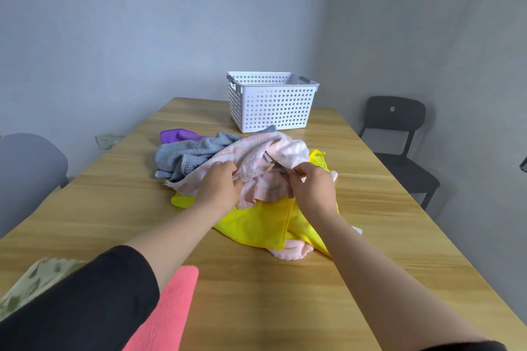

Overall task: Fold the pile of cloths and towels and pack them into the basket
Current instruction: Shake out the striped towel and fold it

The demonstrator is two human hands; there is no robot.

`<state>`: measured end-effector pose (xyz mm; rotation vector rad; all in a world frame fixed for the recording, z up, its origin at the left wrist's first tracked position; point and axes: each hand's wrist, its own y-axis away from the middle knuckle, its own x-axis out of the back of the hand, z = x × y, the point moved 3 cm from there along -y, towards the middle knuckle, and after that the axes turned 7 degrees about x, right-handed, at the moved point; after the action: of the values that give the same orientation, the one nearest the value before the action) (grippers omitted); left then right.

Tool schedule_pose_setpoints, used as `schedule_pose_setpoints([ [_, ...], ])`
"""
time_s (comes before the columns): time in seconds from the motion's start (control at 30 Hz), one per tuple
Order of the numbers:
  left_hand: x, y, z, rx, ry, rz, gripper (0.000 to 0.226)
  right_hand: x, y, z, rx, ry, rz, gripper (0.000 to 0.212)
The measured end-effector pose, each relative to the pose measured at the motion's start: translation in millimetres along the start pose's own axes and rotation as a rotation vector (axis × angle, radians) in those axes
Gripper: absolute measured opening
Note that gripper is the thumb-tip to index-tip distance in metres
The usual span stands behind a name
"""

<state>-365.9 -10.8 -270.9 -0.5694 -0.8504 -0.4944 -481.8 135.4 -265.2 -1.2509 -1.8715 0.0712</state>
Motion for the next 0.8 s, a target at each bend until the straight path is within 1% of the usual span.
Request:
schedule_pose_setpoints([
  [0.1, 22, 6, 6, -0.033, 0.167, 0.067, 0.009, 22, 2, -10, 0.000, -0.023, 0.103, 0.023],
  [0.2, 49, 25, 27, -0.111, 0.285, 0.129, 0.012, 50, 11, -30, 0.005, -0.005, 0.207, 0.026],
  [0.3, 79, 56, 52, -0.166, 0.410, 0.158, 0.002, 91, 30, -55, 0.017, -0.150, 0.309, 0.026],
  [0.37, 99, 83, 66, -0.179, 0.499, 0.151, 0.011, 121, 48, -69, 0.030, -0.246, 0.361, 0.024],
  [0.43, 118, 115, 78, -0.175, 0.576, 0.136, 0.014, 152, 70, -83, 0.048, -0.300, 0.393, 0.024],
  [0.57, 136, 185, 87, -0.154, 0.694, 0.070, 0.008, 197, 124, -98, 0.039, -0.365, 0.349, 0.023],
  [0.63, 135, 222, 83, -0.120, 0.707, -0.021, 0.010, 214, 156, -101, 0.035, -0.384, 0.301, 0.024],
  [0.7, 125, 251, 73, -0.087, 0.592, -0.115, 0.019, 222, 183, -98, 0.044, -0.390, 0.196, 0.027],
  [0.77, 116, 278, 62, -0.069, 0.450, -0.148, 0.026, 226, 212, -90, 0.030, -0.381, 0.048, 0.030],
  [0.8, 112, 285, 55, -0.060, 0.418, -0.145, 0.025, 225, 221, -86, 0.032, -0.362, -0.019, 0.031],
])
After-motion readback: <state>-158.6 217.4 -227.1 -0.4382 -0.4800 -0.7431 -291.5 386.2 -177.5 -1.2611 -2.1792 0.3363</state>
